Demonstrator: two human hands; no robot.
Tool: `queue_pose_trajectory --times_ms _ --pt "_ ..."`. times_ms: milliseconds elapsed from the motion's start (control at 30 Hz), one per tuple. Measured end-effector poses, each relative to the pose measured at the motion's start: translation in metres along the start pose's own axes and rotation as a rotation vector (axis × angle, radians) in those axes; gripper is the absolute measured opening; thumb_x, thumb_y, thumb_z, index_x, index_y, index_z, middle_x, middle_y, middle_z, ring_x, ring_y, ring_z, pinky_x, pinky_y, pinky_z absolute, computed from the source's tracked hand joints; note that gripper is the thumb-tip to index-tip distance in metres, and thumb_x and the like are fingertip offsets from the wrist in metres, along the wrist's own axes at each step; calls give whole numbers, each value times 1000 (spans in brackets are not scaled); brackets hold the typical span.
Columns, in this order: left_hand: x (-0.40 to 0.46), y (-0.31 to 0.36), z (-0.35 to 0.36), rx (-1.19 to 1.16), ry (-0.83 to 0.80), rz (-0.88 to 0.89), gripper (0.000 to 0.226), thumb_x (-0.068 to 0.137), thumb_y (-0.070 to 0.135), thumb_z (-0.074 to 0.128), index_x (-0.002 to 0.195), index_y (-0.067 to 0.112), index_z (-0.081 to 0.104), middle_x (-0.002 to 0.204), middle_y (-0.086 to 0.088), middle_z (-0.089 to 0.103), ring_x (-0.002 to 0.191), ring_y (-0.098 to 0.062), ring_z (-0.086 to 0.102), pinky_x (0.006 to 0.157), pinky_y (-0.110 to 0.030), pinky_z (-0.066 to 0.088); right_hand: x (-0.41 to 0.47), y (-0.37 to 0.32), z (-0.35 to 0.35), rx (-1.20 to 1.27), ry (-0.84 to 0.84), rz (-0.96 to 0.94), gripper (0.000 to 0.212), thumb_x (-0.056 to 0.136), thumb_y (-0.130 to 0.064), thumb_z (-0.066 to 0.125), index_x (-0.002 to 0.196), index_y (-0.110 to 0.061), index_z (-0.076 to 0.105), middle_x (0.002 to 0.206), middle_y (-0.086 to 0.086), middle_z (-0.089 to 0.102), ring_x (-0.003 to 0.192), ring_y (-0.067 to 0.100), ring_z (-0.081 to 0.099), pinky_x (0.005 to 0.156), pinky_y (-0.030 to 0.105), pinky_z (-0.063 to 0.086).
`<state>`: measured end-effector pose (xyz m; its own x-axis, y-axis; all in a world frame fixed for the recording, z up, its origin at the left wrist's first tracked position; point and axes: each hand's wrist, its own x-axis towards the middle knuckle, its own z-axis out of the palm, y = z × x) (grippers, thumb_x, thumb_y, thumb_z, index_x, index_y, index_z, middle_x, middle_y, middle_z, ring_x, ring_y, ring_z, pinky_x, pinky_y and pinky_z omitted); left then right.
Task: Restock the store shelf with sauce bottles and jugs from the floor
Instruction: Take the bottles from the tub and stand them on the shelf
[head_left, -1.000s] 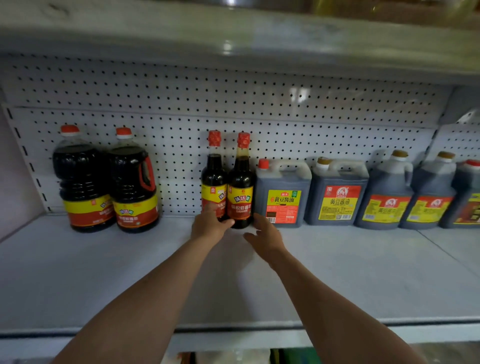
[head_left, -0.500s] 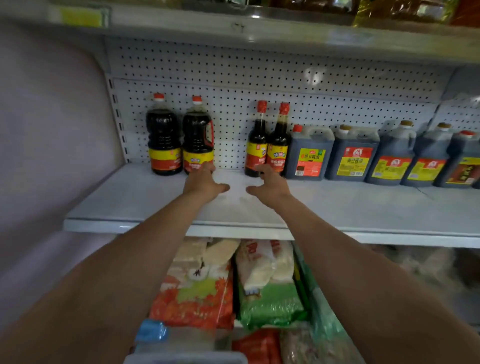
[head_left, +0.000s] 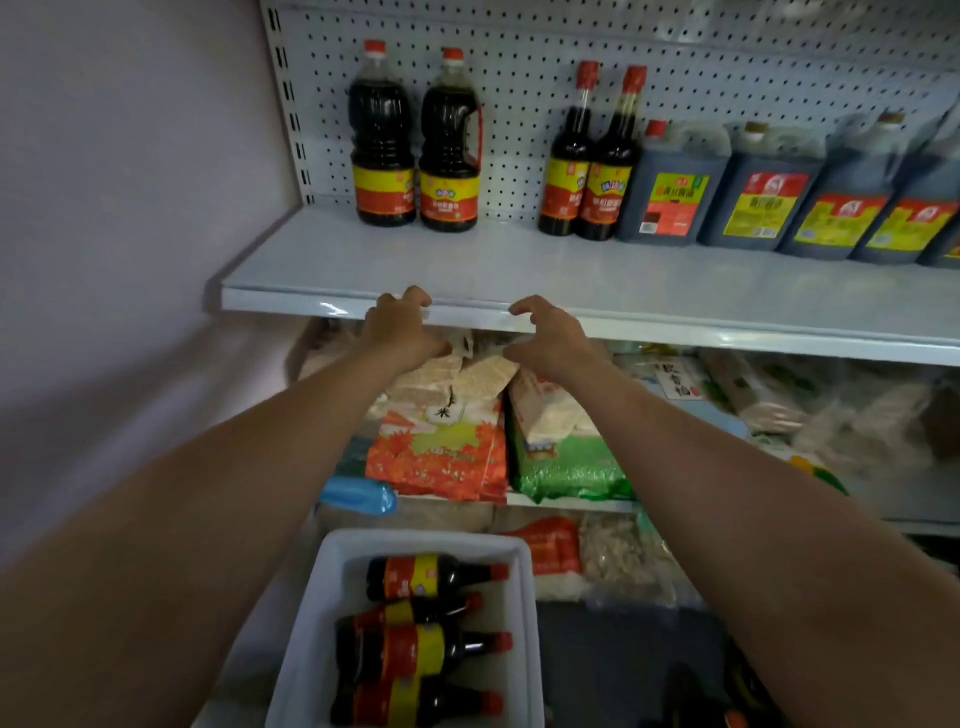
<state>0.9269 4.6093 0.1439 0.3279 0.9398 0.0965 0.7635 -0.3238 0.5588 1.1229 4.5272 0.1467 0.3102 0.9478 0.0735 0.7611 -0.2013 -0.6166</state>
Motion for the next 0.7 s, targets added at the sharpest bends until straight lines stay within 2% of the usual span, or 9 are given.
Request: queue_pose_trajectory --times_ms 133,200,267,333,400,500,567,633,700 --pt "-12 -24 34 10 -42 -34 76 70 36 89 133 16 51 128 -8 56 112 -28 57 81 -30 42 -8 24 30 -60 -71 15 58 84 -21 77 138 -20 53 116 6 63 98 23 61 73 26 40" --pt "-17 -33 53 4 -65 -71 79 69 36 89 136 18 51 133 -7 52 117 -28 56 84 -32 44 -11 37 45 -62 -104 24 59 83 -20 77 137 -19 54 120 8 63 94 21 59 72 28 41" --pt "-22 -42 73 10 -104 -119 78 69 38 89 135 20 50 136 -12 49 118 -32 55 91 -37 48 -11 53 61 -69 -154 32 59 83 -20 77 136 -20 53 123 10 61 99 25 58 72 29 41" --pt "-25 -53 95 27 -160 -175 77 70 39 88 134 22 49 134 -15 49 115 -35 56 95 -41 48 -11 70 78 -79 -215 35 57 84 -22 75 136 -21 52 122 9 61 99 25 59 64 28 39" --pt "-28 -64 115 30 -201 -217 77 70 40 87 134 22 49 132 -16 51 115 -35 55 97 -42 48 -9 90 96 -102 -279 53 58 84 -22 76 137 -21 51 122 8 62 90 19 55 56 25 36" --pt "-32 -80 146 23 -273 -254 77 73 39 86 136 16 49 134 -13 54 121 -32 53 99 -39 45 -12 122 120 -79 -394 116 58 86 -20 74 139 -20 52 122 6 63 88 15 54 69 27 43" --pt "-35 -91 168 1 -310 -282 71 74 36 86 132 13 53 128 -7 58 118 -26 55 97 -36 45 -15 144 135 -67 -471 171 53 87 -22 73 137 -20 54 119 3 62 95 17 59 75 26 43" --pt "-40 -100 192 5 -345 -320 72 74 41 84 133 16 51 126 -6 57 118 -26 55 95 -36 47 -17 169 150 -77 -525 209 48 86 -23 72 131 -18 58 120 6 65 105 24 63 76 27 43" --pt "-46 -108 217 32 -401 -380 74 76 43 82 137 17 47 130 -9 55 121 -30 53 96 -38 46 -17 193 165 -109 -576 222 39 84 -25 73 120 -16 64 110 7 70 103 27 67 73 31 49"
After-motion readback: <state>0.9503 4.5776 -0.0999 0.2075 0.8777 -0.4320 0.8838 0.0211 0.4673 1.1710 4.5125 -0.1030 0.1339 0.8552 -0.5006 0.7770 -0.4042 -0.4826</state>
